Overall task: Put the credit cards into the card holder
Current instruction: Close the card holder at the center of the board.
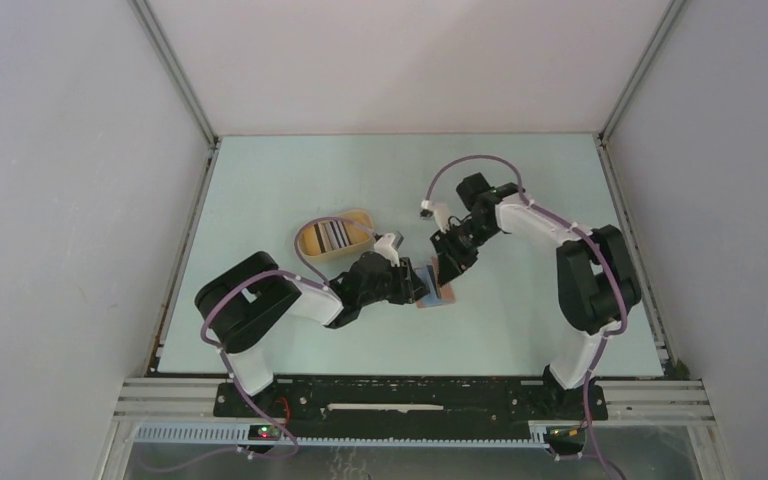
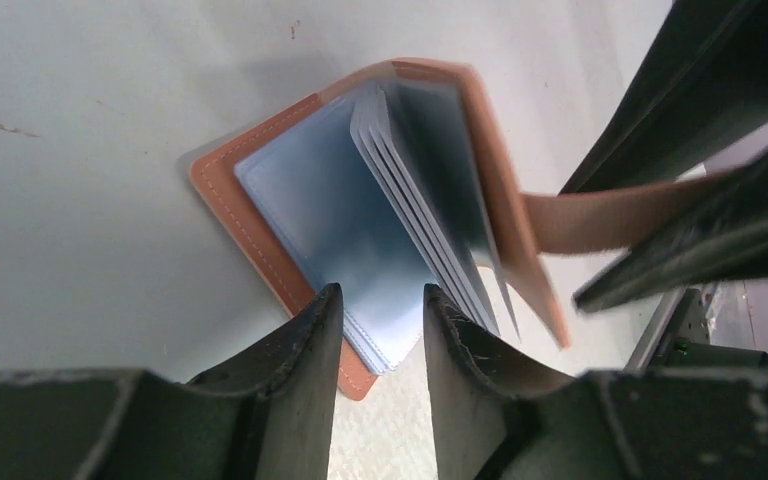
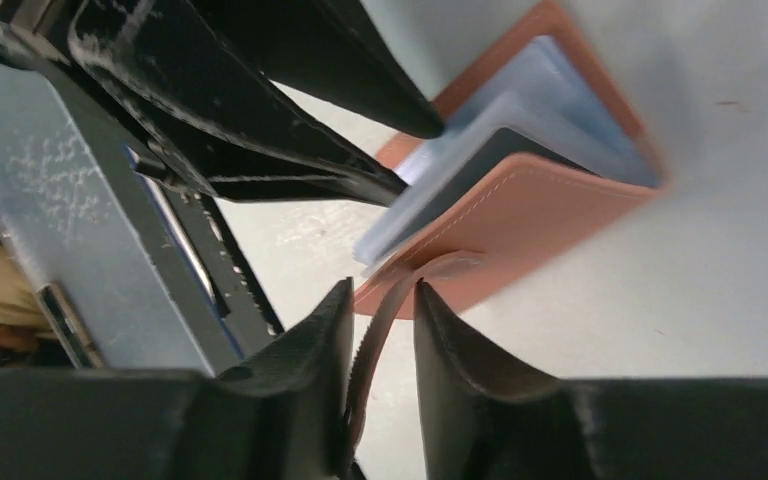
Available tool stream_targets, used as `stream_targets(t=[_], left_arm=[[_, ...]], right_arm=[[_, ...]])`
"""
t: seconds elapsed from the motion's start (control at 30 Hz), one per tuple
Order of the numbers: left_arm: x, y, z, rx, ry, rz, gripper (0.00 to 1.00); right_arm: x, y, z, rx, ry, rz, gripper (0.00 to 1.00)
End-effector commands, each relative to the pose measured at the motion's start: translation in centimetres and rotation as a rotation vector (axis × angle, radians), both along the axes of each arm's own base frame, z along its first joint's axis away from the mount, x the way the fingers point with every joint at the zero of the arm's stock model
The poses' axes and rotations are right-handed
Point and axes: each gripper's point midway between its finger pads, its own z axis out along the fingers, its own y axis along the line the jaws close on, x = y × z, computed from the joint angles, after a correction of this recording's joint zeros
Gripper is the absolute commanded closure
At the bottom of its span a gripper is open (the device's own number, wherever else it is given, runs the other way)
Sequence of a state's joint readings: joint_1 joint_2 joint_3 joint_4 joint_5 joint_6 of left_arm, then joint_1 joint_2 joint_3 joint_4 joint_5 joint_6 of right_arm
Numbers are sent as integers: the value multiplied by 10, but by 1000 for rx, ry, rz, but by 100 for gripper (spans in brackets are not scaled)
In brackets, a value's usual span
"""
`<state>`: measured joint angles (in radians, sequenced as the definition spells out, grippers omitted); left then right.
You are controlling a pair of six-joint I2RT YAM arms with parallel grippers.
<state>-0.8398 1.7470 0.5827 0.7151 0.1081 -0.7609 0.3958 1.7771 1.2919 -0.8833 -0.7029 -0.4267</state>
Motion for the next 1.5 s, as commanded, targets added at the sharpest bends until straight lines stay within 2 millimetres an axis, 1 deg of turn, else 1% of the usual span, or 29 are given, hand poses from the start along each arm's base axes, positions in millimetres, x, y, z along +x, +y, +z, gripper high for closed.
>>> stream_targets(t=[0.0, 0.1, 0.17, 0.27, 0.43, 0.53, 0.6, 0.7, 0.87, 1.0, 1.03, 1.1, 1.2, 1.27, 1.37, 1.47], left_arm=[[11, -7, 5, -4, -6, 16, 60], [12, -5, 4, 1, -2, 28, 62], [12, -3, 4, 2, -3, 39, 63], [12, -1, 4, 2, -1, 50, 64], [11, 1, 4, 1, 3, 55, 65], [11, 0, 4, 0, 3, 56, 65], [11, 1, 4, 1, 4, 56, 65], [11, 1, 4, 1, 4, 55, 65], [11, 0, 3, 2, 6, 51, 65], [10, -1, 4, -2, 6, 42, 66], [10, -1, 4, -1, 6, 41, 66], [10, -2, 3, 0, 6, 37, 66], [9, -3, 3, -2, 6, 31, 66], [9, -3, 3, -2, 6, 28, 66], [9, -4, 3, -2, 6, 24, 66], [9, -5, 3, -4, 6, 19, 67]], right_arm=[[-14, 18, 3, 26, 67, 51, 57], [-18, 21, 13, 66, 71, 70, 48], [-22, 22, 26, 125, 72, 84, 43], [-25, 19, 51, 222, 60, 98, 38], [-25, 5, 87, 376, 22, 90, 34], [-27, -3, 98, 425, 20, 77, 34], [-23, -7, 100, 446, 25, 56, 34], [-13, -15, 92, 433, 51, 2, 36], [13, -38, 66, 327, 39, -140, 40], [39, -67, 27, 89, -59, -280, 37], [45, -73, 19, 48, -65, -309, 36], [50, -84, 3, -6, -40, -348, 34], [52, -90, -17, -34, 18, -376, 29], [53, -92, -26, -40, 48, -384, 26], [52, -87, -33, -32, 89, -375, 24], [54, -85, -39, -54, 84, -363, 24]])
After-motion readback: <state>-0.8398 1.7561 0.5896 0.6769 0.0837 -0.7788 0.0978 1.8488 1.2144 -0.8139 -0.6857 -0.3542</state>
